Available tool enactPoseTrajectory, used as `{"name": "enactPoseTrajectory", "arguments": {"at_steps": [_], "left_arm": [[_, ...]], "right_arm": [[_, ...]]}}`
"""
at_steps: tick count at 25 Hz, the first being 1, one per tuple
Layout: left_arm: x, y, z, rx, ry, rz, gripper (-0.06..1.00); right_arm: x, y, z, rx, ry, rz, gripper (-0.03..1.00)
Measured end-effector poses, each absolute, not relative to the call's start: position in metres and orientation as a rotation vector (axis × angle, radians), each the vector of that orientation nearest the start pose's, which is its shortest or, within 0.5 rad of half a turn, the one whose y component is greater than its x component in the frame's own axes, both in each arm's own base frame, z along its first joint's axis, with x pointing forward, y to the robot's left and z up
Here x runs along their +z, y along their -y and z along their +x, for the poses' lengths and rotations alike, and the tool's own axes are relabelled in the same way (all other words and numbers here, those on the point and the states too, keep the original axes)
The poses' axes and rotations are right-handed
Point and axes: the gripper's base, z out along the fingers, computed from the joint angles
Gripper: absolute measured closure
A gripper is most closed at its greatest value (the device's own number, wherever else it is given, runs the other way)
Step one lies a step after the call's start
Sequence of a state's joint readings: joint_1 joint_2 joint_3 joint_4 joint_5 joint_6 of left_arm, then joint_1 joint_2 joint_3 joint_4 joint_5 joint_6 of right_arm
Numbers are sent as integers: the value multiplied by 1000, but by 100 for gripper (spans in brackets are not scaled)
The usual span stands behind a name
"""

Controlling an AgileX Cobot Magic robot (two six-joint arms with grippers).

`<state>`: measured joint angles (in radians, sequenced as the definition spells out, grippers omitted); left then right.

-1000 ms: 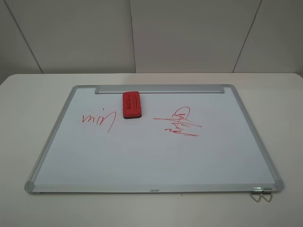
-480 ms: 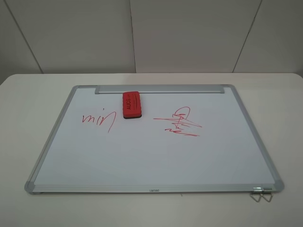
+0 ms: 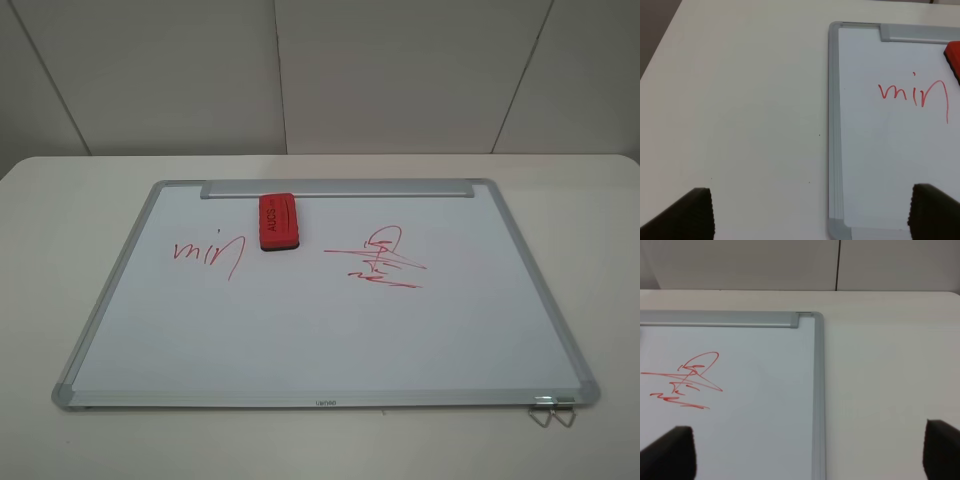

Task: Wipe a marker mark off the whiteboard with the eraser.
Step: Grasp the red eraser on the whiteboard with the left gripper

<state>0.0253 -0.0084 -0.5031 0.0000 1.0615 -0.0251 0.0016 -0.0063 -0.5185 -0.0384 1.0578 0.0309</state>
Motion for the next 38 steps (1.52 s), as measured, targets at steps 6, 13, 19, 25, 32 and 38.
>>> {"name": "enactPoseTrajectory", "arguments": {"at_steps": [6, 13, 19, 25, 32, 38], "left_arm": [[278, 0, -5, 0, -2042, -51, 17], [304, -1, 31, 36, -2149, 12, 17], [330, 6, 99, -80, -2314, 41, 17], [334, 8, 190, -138, -2514, 106, 17], [316, 8, 249, -176, -2684, 139, 17], [305, 10, 257, -207, -2726, 163, 17]], "right_arm": [[283, 3, -8, -25, -2016, 32, 14], [283, 3, -8, -25, -2016, 32, 14], [283, 3, -8, -25, -2016, 32, 14], [283, 3, -8, -25, -2016, 32, 14], [283, 3, -8, -25, -2016, 32, 14], [283, 3, -8, -25, -2016, 32, 14]]}}
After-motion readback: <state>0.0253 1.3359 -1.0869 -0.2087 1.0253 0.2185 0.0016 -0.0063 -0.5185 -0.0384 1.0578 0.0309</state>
